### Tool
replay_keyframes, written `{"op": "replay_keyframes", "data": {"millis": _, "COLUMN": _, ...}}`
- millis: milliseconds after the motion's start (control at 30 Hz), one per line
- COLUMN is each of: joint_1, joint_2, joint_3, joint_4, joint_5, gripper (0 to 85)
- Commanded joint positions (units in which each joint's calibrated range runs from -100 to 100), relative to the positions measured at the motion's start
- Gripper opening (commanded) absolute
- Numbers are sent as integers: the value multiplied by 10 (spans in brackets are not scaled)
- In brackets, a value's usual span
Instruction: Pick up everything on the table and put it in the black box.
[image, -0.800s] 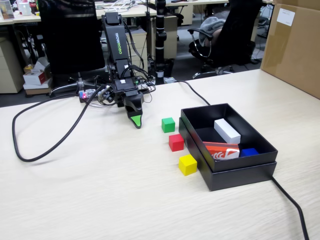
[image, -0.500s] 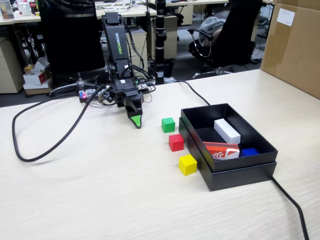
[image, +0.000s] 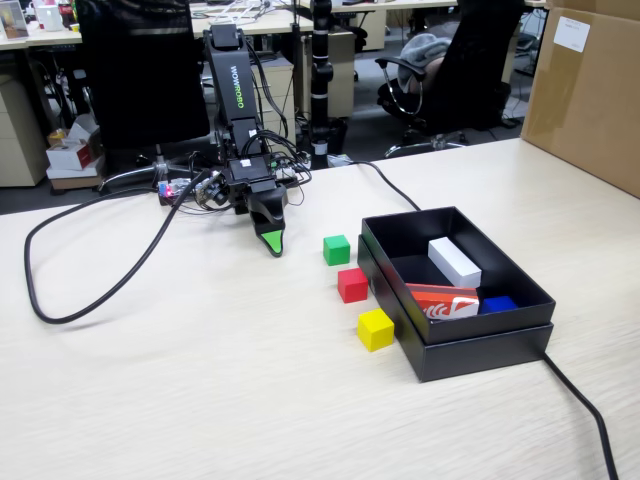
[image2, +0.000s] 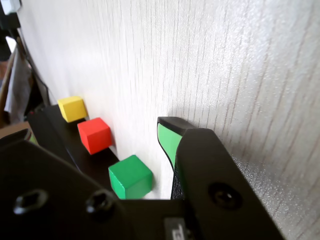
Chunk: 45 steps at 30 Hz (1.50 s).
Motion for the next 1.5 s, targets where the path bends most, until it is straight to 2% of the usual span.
{"op": "replay_keyframes", "data": {"millis": 0, "joint_1": 0, "joint_2": -3, "joint_3": 2, "joint_4": 3, "joint_5": 0, "gripper": 487}}
{"op": "replay_keyframes", "data": {"millis": 1300, "joint_1": 3, "joint_2": -3, "joint_3": 9, "joint_4": 3, "joint_5": -1, "gripper": 473}}
{"op": "replay_keyframes", "data": {"millis": 1467, "joint_1": 3, "joint_2": -21, "joint_3": 83, "joint_4": -149, "joint_5": -1, "gripper": 485}}
